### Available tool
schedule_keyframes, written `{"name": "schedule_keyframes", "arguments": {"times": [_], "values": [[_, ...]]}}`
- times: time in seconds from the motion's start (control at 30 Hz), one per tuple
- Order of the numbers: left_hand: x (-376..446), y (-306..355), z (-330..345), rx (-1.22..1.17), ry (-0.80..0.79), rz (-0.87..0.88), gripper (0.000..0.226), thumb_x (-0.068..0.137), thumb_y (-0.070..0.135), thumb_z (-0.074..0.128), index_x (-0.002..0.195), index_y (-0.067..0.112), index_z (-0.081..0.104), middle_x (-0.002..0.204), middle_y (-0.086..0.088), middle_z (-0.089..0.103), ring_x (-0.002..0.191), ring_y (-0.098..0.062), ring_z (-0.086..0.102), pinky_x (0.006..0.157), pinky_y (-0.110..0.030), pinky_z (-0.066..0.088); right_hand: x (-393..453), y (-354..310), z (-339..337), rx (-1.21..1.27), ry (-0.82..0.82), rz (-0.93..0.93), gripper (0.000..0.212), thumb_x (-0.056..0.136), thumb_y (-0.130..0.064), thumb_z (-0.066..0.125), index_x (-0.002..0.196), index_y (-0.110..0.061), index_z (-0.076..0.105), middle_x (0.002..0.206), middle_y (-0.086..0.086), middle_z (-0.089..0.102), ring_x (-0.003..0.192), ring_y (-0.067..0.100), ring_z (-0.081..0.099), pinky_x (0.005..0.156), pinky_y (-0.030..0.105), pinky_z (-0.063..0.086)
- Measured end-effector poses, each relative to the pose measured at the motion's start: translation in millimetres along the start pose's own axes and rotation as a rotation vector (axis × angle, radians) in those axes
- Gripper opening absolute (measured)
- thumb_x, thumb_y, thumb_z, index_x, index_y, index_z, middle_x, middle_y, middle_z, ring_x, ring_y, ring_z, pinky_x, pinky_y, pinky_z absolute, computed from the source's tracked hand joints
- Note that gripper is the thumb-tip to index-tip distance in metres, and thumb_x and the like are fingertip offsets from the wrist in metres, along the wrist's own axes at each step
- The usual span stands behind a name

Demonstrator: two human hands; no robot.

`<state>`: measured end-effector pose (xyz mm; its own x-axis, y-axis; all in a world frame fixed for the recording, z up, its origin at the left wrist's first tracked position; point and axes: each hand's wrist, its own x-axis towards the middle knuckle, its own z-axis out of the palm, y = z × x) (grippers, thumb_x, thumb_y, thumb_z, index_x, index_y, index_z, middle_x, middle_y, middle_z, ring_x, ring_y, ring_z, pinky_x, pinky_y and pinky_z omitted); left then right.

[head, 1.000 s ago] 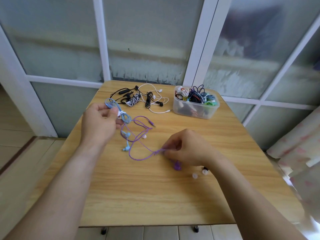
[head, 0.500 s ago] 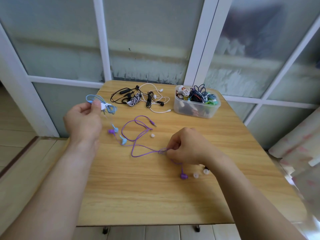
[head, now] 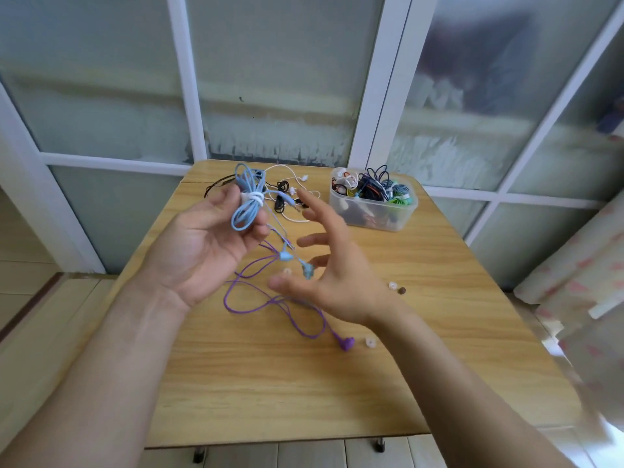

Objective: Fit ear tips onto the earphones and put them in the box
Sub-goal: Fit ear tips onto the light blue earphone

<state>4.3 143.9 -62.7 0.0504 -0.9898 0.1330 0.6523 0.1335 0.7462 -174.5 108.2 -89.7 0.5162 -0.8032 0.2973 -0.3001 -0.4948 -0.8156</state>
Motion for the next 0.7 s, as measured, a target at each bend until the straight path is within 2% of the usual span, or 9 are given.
{"name": "schedule_keyframes", "arguments": {"times": [0.07,0.13,0.2,0.23,0.3,0.4,0.53,0.6,0.7], "values": [[-3,-4,5,-0.032,-0.066,-0.05,0.015,0.084,0.015,0.05,0.085,0.006,0.062,0.074,-0.009,0.06,0.063,-0.018,0.059,0.058,-0.026,0.051,1,-2,4,0.076,-0.014,0.012,0.087,0.072,-0.024,0.087,0.144,-0.036,0.039,0.138,-0.005,0.044,0.109,0.011,0.06,0.075,0.025,0.056],[-5,-7,9,-0.055,-0.106,-0.106,0.018,0.084,0.016,0.05,0.09,0.002,0.059,0.073,-0.012,0.059,0.062,-0.02,0.059,0.055,-0.027,0.051,2,-3,5,0.285,-0.04,0.09,0.047,0.083,-0.014,0.077,0.126,-0.017,0.058,0.12,0.001,0.062,0.092,0.021,0.067,0.068,0.042,0.058],[-5,-6,10,-0.044,-0.079,-0.167,0.02,0.084,0.02,0.047,0.088,0.004,0.058,0.072,-0.012,0.057,0.061,-0.022,0.057,0.051,-0.027,0.048,-1,-7,1,0.456,-0.095,0.184,0.013,0.092,-0.007,0.066,0.105,-0.004,0.064,0.091,0.007,0.069,0.068,0.024,0.065,0.052,0.038,0.052],[-5,-4,10,-0.011,-0.05,-0.201,0.022,0.083,0.024,0.047,0.083,0.006,0.059,0.072,-0.012,0.057,0.06,-0.023,0.056,0.049,-0.027,0.047,-3,-8,-3,0.484,-0.107,0.219,0.007,0.094,-0.006,0.062,0.099,-0.003,0.064,0.083,0.009,0.068,0.059,0.022,0.062,0.046,0.032,0.047],[-6,-2,9,0.113,0.007,-0.27,0.026,0.08,0.034,0.051,0.077,0.009,0.055,0.072,-0.012,0.057,0.058,-0.025,0.055,0.047,-0.026,0.045,-6,-9,-12,0.5,-0.103,0.28,0.006,0.092,-0.002,0.063,0.098,-0.001,0.064,0.075,0.011,0.064,0.051,0.017,0.054,0.04,0.025,0.04],[-7,-11,8,0.4,0.062,-0.283,0.025,0.077,0.033,0.065,0.071,0.012,0.054,0.069,-0.008,0.053,0.056,-0.021,0.053,0.042,-0.024,0.04,-11,-8,-25,0.589,-0.13,0.385,0.025,0.086,0.002,0.067,0.11,0.001,0.063,0.078,0.015,0.056,0.057,0.018,0.047,0.046,0.022,0.04],[-13,-30,11,0.553,0.077,-0.329,0.026,0.076,0.011,0.071,0.096,0.003,0.057,0.068,-0.008,0.055,0.056,-0.017,0.054,0.039,-0.022,0.038,-21,-5,-42,0.729,-0.135,0.413,0.026,0.09,0.006,0.055,0.116,0.008,0.061,0.093,0.019,0.059,0.068,0.016,0.055,0.059,0.02,0.048],[-16,-37,16,0.573,0.048,-0.364,0.027,0.082,0.005,0.067,0.108,-0.002,0.061,0.075,-0.011,0.057,0.061,-0.018,0.056,0.038,-0.021,0.037,-28,-3,-44,0.649,-0.106,0.397,0.023,0.095,0.007,0.049,0.114,0.01,0.061,0.09,0.018,0.063,0.067,0.017,0.057,0.063,0.021,0.051],[-21,-46,24,0.63,-0.028,-0.397,0.02,0.088,0.0,0.06,0.107,0.0,0.066,0.082,-0.015,0.06,0.073,-0.018,0.058,0.038,-0.021,0.036,-39,-1,-46,0.461,-0.054,0.369,0.016,0.096,0.005,0.053,0.111,0.007,0.059,0.088,0.018,0.069,0.065,0.018,0.063,0.059,0.023,0.053]]}}
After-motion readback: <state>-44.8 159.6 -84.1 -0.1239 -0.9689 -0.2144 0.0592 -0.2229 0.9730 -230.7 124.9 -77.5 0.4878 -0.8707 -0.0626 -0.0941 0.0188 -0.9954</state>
